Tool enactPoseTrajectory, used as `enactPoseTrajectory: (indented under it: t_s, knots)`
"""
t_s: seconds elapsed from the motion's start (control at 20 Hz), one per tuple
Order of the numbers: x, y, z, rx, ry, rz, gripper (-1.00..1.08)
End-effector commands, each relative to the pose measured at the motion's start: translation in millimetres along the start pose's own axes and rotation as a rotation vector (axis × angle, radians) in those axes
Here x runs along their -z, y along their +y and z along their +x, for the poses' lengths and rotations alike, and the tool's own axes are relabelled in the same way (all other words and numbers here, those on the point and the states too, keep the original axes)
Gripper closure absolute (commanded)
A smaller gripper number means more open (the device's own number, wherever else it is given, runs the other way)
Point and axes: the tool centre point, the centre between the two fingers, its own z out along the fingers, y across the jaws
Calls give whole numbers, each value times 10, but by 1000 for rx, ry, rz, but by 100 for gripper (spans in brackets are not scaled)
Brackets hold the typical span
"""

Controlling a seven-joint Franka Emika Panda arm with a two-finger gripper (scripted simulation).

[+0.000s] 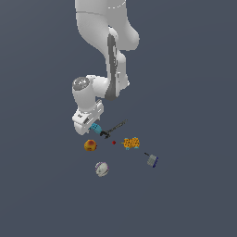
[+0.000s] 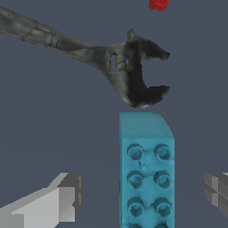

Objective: Pick up a designated object from a clutter of objects.

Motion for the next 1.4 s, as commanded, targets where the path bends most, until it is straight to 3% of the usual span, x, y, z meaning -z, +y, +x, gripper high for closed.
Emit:
enactPoseTrajectory:
  t_s: [0.0, 0.3, 0.35, 1.35]
  knots:
    - [-95, -1, 0, 1, 0, 0, -92]
    - [-183, 0, 0, 1, 0, 0, -92]
    - [-183, 0, 0, 1, 0, 0, 108]
    - [33, -39, 139, 1, 1, -1, 108]
